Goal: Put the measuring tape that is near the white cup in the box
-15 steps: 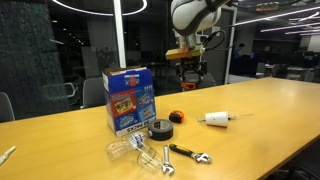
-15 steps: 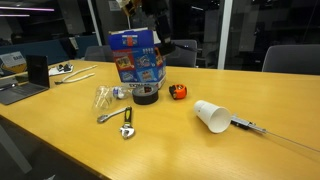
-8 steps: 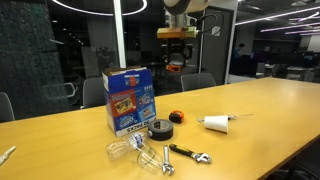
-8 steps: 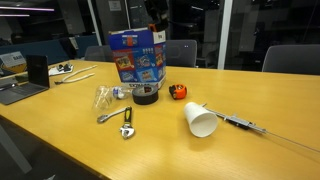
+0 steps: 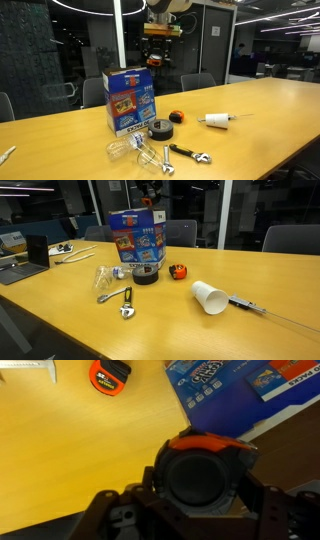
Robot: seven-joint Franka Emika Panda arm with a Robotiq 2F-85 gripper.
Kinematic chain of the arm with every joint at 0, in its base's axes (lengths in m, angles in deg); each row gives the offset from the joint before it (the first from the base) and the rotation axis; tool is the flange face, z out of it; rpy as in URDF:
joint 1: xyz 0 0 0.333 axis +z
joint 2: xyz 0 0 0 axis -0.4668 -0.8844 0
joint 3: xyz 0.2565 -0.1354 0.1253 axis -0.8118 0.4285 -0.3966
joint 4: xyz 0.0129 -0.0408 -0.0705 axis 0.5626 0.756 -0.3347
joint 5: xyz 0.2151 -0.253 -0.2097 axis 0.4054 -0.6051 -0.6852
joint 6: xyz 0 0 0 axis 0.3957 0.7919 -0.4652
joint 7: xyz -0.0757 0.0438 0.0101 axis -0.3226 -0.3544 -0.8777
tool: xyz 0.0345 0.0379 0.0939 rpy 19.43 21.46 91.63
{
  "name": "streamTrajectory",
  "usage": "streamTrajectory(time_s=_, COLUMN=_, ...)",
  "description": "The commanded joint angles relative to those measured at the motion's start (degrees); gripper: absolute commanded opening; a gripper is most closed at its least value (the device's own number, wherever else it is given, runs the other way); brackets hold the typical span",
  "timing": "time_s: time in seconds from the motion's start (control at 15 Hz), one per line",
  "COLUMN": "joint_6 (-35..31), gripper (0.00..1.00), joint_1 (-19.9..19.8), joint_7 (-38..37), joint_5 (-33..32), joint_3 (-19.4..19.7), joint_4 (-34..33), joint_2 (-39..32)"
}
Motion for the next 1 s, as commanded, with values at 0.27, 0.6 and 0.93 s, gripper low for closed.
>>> streamTrajectory(time_s=0.27, joint_6=-0.5, gripper=0.56, joint_1=4.2, joint_7=9.6, joint_5=2.3, joint_3=0.5, joint_4=-18.2, joint_2=-12.2)
streamTrajectory(time_s=0.6, joint_6=-2.9, gripper=0.56, joint_1=4.2, joint_7=11.0, joint_5=4.0, joint_3=-1.6, joint_4=-23.1, joint_2=-17.9)
streamTrajectory(time_s=0.93, joint_6=-1.8, gripper=0.96, joint_1=3.9, joint_7=12.2, joint_5=5.2, joint_3=-2.5, joint_4=-26.4, joint_2=-21.7)
